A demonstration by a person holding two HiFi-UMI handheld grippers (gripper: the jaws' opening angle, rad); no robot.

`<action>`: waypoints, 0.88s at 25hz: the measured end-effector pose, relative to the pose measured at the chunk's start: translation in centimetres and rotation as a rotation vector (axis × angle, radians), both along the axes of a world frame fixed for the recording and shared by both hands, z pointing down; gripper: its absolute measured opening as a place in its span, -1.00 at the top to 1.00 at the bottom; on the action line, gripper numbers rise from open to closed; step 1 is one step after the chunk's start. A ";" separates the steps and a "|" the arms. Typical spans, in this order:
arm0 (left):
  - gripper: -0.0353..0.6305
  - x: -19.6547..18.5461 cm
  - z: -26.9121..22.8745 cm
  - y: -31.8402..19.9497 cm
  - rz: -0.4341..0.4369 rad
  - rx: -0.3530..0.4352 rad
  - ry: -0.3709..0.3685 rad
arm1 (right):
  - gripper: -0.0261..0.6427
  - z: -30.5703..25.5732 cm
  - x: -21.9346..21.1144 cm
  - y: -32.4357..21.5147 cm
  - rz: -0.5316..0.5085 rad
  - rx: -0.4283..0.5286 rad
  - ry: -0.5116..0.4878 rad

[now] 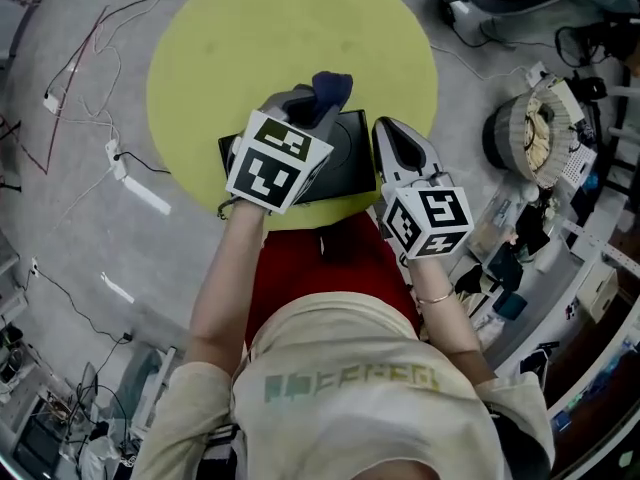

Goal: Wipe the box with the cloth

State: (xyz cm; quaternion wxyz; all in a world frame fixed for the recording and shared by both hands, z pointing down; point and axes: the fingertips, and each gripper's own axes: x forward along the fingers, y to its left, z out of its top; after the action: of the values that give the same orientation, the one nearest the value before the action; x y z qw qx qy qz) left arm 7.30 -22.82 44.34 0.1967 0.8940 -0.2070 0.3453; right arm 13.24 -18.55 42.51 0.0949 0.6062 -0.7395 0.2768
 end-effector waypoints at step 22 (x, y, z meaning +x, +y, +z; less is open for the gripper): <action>0.70 -20.4 -1.3 -0.1 -0.213 0.045 -0.014 | 0.81 -3.0 -12.7 1.7 -0.069 0.028 0.119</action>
State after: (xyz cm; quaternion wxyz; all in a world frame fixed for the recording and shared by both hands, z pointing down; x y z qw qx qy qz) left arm -13.08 -22.90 43.00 0.2109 0.8687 -0.3099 0.3238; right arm 0.53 -16.85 39.47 0.1395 0.5969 -0.7569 0.2264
